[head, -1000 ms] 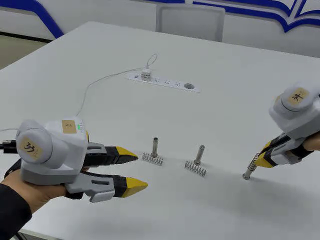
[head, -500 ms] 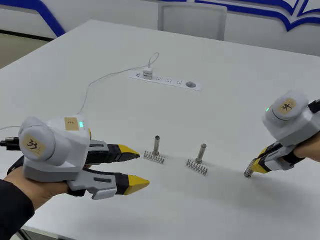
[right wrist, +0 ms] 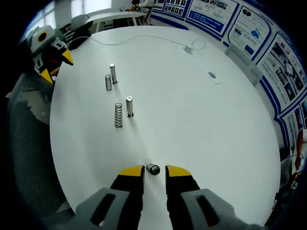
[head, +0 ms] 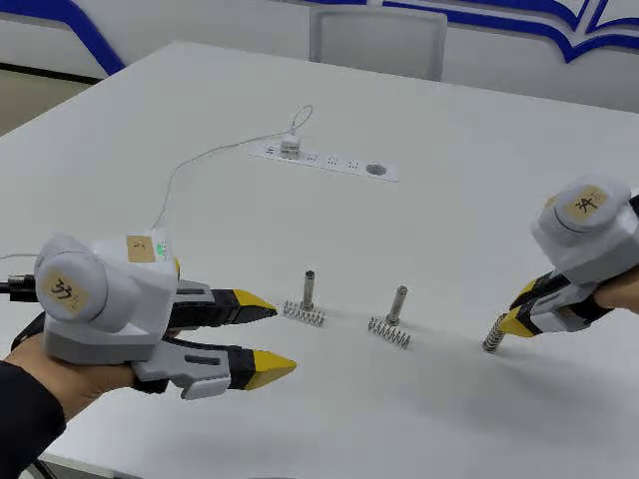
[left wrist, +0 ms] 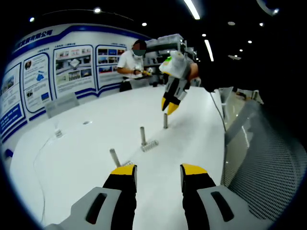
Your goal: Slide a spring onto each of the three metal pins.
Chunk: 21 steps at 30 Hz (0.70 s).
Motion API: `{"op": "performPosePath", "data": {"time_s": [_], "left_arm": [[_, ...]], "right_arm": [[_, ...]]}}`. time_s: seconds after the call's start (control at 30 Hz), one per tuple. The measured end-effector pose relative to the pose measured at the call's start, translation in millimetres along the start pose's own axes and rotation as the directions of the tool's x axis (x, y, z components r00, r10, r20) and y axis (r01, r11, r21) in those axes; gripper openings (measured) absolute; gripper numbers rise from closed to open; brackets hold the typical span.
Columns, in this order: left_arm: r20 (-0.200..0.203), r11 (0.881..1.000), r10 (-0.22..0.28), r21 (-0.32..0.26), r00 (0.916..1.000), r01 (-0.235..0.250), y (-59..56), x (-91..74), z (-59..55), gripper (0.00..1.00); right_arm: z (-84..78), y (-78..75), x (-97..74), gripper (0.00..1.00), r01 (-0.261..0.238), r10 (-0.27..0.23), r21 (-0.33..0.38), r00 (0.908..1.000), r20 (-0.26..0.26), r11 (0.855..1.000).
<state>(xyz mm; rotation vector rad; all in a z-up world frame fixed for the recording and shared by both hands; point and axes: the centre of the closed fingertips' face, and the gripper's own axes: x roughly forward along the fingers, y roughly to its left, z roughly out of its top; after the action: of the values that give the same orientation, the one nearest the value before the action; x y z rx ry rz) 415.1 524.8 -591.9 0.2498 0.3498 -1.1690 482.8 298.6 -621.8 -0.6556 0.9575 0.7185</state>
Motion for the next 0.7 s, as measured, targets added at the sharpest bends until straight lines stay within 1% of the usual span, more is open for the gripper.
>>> {"op": "performPosePath", "data": {"time_s": [0.1, 0.23, 0.27, 0.37, 0.53, 0.7], "left_arm": [[-0.002, 1.000, 0.000, 0.001, 1.0000, 0.000, 0.0, 0.2, -0.3, 0.37], [-0.002, 1.000, -0.001, 0.003, 1.0000, 0.001, -0.3, 0.4, 0.0, 0.37], [-0.003, 1.000, -0.001, 0.004, 1.0000, 0.001, -0.3, 0.5, -0.2, 0.37], [-0.004, 1.000, 0.000, 0.005, 1.0000, 0.000, -0.1, 0.4, -0.3, 0.37], [-0.004, 1.000, 0.002, 0.004, 1.0000, -0.002, 0.6, 0.3, -0.8, 0.37], [-0.008, 1.000, 0.000, 0.005, 1.0000, 0.000, 0.6, 0.8, -1.8, 0.37]], "right_arm": [[15.9, 5.9, -5.6, 0.18, 0.001, 0.000, -0.032, 0.9995, 0.031, 1.000], [35.0, 18.5, -4.0, 0.18, -0.029, 0.033, -0.056, 0.9971, 0.068, 0.998], [39.7, 22.8, -1.0, 0.18, -0.040, 0.044, -0.064, 0.9962, 0.074, 0.997], [46.1, 32.2, 10.0, 0.18, -0.061, 0.067, -0.081, 0.9952, 0.072, 0.995], [49.3, 50.1, 31.6, 0.18, -0.111, 0.117, -0.110, 0.9918, 0.051, 0.988], [54.4, 58.6, 48.5, 0.18, -0.142, 0.149, -0.120, 0.9879, 0.044, 0.982]]}}
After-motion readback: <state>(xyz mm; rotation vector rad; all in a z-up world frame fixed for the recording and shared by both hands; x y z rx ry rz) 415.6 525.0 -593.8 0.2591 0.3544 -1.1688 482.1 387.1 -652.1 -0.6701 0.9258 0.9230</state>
